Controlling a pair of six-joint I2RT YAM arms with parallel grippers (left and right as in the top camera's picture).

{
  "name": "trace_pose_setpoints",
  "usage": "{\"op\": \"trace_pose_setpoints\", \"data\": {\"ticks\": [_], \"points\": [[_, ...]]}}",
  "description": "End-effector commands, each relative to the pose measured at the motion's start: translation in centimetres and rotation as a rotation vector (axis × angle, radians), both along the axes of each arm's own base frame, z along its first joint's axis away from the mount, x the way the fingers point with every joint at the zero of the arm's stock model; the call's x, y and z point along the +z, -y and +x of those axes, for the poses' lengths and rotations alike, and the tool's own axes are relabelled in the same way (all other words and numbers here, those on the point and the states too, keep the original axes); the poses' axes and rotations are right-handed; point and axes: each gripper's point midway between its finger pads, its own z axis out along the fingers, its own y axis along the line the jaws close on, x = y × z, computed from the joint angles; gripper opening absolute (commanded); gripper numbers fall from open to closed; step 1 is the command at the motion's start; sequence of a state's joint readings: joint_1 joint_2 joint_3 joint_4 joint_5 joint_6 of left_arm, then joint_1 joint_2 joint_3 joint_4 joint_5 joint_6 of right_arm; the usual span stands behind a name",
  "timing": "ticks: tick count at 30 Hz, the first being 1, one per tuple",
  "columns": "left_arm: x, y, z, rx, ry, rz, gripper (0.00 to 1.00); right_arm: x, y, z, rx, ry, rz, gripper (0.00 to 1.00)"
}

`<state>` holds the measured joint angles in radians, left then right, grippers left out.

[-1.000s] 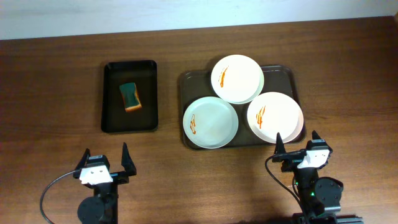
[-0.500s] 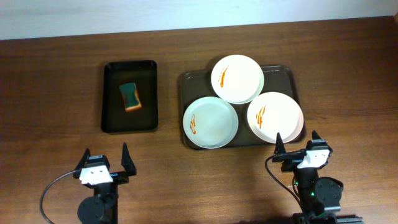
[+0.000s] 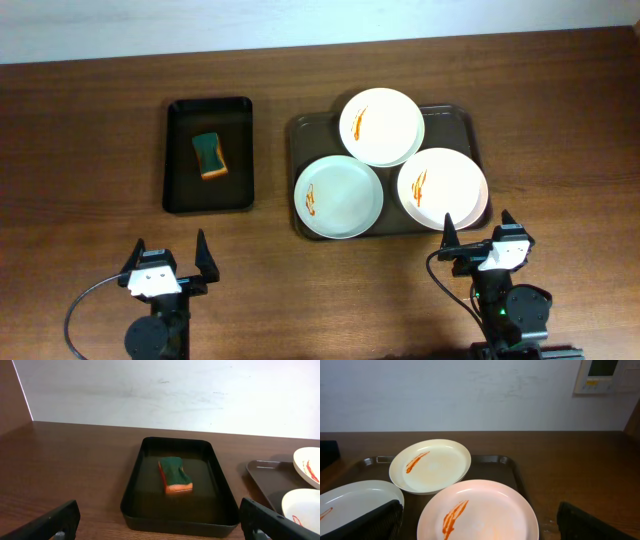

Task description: Clean dirty plates on tray and stack at the side

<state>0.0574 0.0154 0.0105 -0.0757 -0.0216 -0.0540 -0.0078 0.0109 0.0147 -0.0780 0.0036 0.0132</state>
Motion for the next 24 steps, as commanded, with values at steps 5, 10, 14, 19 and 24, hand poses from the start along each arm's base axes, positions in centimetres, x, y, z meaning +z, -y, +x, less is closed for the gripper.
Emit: {"op": "trace_pose_setpoints", "data": {"ticks": [5,10,14,19,24], "points": [[-0.1,0.5,0.0,-0.026,0.0,-0.015,1.0,-0.4,0.3,0.0,-0.014,-0.008,-0.007,0.98],[2.9,7.6,-1.1,-0.446,0.107,-0.083,1.0,-0.4,0.3,0.0,-0.014,-0.008,-0.006,0.98],[8.9,9.0,-2.8,-0.542,0.367,0.003,1.0,-0.4,0.3,0.0,-0.014,-0.008,-0.007,0.99],[14.7,8.8,-5.2,-0.492,0.643,0.207,0.99,-0.4,0.3,0.0,-0.014,-0.008,-0.007,0.98],[16.0,7.1,0.3,-0.42,0.186,0.117,1.0,-0.4,0.3,0.0,-0.014,-0.008,-0.007,0.98]]}}
